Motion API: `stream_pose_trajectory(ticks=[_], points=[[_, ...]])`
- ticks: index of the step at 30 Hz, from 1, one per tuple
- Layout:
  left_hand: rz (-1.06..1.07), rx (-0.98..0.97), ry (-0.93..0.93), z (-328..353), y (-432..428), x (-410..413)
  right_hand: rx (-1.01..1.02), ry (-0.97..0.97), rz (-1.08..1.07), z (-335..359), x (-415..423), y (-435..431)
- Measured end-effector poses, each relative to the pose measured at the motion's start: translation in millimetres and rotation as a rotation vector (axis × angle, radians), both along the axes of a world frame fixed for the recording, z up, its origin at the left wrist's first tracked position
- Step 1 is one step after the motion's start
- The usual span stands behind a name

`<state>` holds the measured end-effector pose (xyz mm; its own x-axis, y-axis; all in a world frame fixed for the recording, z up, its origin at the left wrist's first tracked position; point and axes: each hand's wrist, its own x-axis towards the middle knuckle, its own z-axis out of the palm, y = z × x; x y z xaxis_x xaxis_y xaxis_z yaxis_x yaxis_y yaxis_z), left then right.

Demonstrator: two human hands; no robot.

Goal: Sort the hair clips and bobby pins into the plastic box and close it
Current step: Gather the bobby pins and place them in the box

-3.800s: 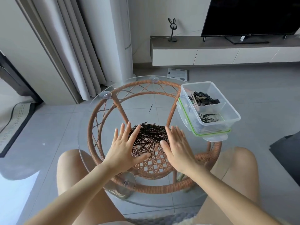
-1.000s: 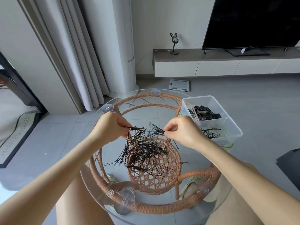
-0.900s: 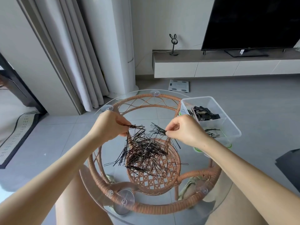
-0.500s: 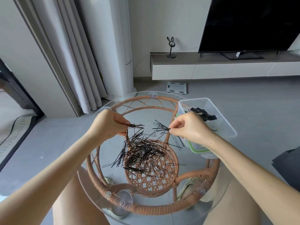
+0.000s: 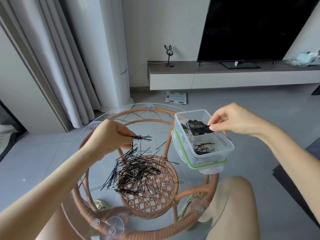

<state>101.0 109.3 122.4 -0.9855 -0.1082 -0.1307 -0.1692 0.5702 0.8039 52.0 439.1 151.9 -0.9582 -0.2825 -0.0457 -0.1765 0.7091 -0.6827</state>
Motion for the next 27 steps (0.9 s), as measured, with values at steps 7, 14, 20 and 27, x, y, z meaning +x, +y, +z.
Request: stream_pose_trajectory(ticks=[7,14,20,27], points=[[-0.089,0.037,0.031,6.9,36.6,-14.7,0.388,-0.053,0.15,-34.1,-16.3,7.5],[-0.274,-0.012,0.09,15.1,93.2,-32.3,0.438,-0.032,0.237,-71.0,-28.6,-1.5],[-0.461,-0.11,0.118,13.8,144.6,-50.4,0.217,0.018,0.073,-72.1,-22.1,29.8],[-0.683,-0.466,0.227,-8.5,204.4,-68.6,0.094,0.159,-0.098,-70.2,-8.4,51.9]])
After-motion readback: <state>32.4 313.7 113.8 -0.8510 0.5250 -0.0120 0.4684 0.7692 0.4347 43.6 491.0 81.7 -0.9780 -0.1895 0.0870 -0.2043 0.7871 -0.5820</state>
